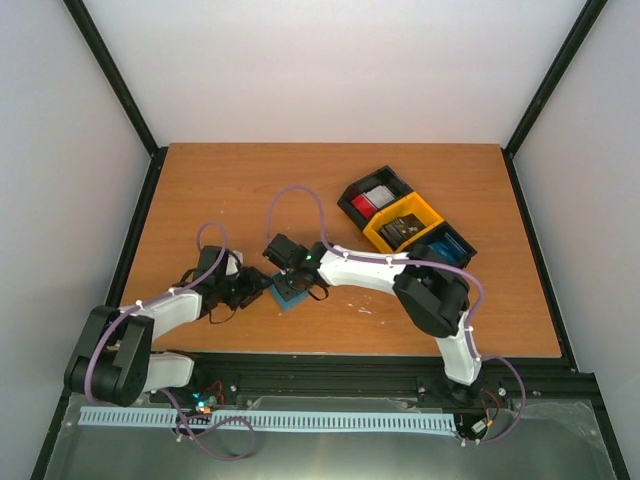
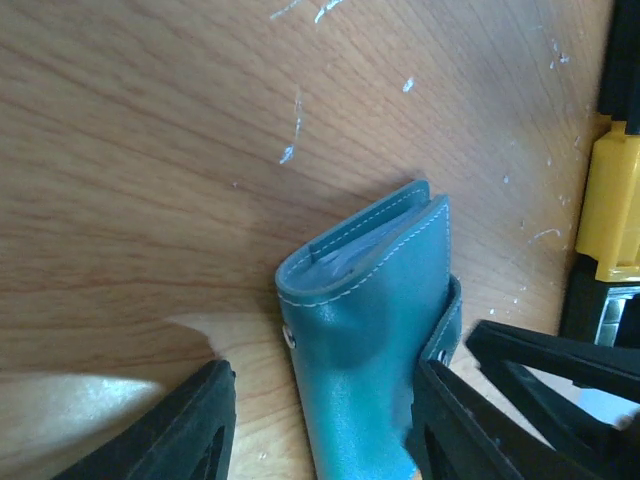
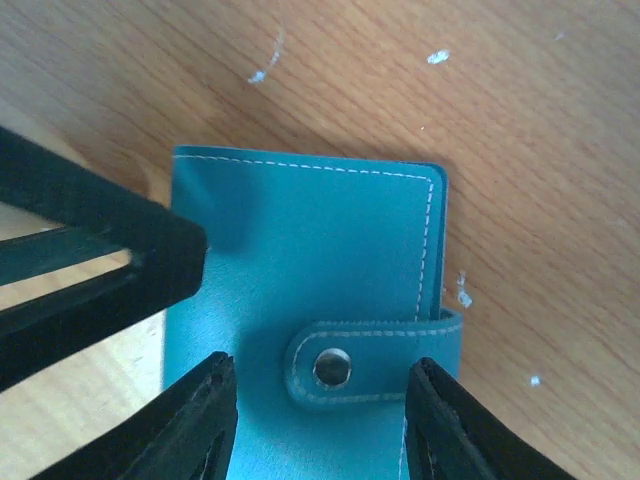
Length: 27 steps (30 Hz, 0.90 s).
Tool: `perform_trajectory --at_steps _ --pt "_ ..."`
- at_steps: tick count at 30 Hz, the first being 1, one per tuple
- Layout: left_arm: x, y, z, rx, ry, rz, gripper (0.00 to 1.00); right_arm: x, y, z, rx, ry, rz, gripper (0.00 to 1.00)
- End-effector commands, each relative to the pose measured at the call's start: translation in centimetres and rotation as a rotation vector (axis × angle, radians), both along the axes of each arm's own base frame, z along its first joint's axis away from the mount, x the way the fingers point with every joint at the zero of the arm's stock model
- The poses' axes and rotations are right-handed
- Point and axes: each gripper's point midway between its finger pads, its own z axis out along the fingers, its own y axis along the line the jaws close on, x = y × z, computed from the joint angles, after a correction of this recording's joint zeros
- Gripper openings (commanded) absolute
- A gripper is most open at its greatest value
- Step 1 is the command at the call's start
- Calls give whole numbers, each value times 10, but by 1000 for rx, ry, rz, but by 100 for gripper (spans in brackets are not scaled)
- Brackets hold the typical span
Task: Put the credit cards into the card holder
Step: Open the card holder at the center of the board.
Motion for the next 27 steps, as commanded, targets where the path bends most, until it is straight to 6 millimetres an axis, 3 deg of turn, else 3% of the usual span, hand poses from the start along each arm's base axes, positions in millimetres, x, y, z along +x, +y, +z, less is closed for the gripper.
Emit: perform_trajectory --at_steps 1,6,12,22,27 --pt "6 -10 6 -75 -12 10 50 3 1 -17 -69 -4 37 47" --pt "6 -11 2 -82 1 17 49 6 0 -33 -86 24 24 47" --pt "2 -11 -2 -93 8 17 49 5 -18 -48 -60 96 -22 37" --pt "1 -12 -15 -91 48 16 46 14 -16 -41 90 175 -57 21" --pt "2 -11 -19 -81 50 23 40 22 -20 -32 168 199 -92 13"
